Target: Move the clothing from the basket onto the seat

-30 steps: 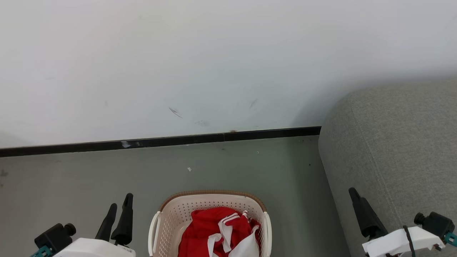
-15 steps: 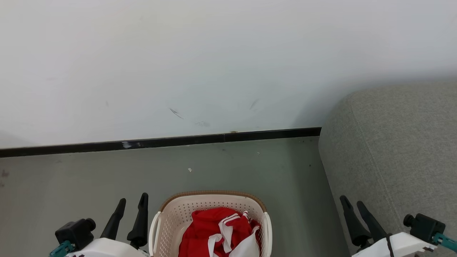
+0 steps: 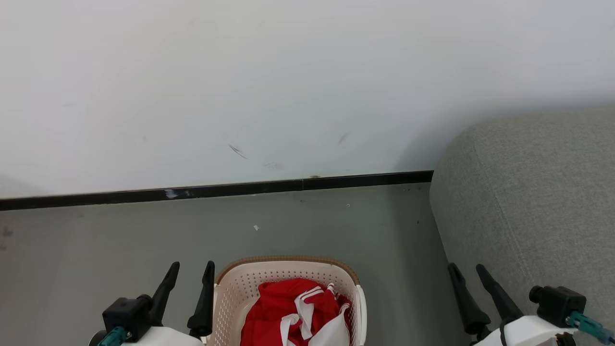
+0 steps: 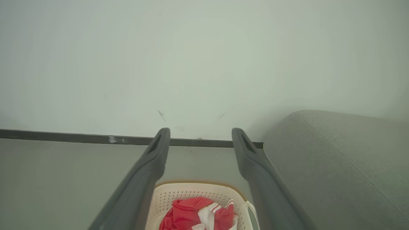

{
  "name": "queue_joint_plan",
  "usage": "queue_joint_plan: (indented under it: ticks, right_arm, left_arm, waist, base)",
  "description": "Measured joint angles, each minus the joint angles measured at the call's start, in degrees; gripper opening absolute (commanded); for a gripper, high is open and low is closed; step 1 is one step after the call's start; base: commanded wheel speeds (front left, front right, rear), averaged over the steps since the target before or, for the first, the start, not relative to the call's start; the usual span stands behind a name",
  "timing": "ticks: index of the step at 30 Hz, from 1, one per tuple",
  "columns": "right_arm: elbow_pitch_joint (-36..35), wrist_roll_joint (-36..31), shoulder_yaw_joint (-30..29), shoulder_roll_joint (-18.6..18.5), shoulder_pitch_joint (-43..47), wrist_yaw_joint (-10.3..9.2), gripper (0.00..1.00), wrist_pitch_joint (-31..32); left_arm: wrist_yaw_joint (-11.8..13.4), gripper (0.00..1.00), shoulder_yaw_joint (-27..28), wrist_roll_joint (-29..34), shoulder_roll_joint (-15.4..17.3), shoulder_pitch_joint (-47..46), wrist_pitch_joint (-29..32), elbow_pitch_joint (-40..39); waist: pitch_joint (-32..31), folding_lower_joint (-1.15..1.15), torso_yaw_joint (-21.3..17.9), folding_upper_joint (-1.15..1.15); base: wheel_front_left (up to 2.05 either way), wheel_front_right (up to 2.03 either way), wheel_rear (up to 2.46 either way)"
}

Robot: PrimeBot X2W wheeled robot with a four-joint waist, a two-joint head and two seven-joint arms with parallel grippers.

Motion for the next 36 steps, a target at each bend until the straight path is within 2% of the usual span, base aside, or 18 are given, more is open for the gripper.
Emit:
queue_joint_plan:
  ticks: [25, 36]
  right_arm:
    - [-3.39, -21.85, -0.62, 1.18, 0.81, 0.00, 1.00, -3.52]
    - [-3.42, -22.71, -1.16, 1.21, 0.94, 0.00, 1.00, -3.53]
  left_arm:
    - [3.78, 1.00, -1.59, 17.64, 0.14, 1.01, -5.09, 1.25]
    - [4.48, 1.00, 1.14, 16.69, -0.55, 0.99, -5.19, 2.58]
  waist:
    - [0.53, -0.01, 0.24, 0.00]
    - [0.49, -0.01, 0.20, 0.00]
  base:
    - [0.00, 0.00, 0.00]
    - [0.00, 0.00, 0.00]
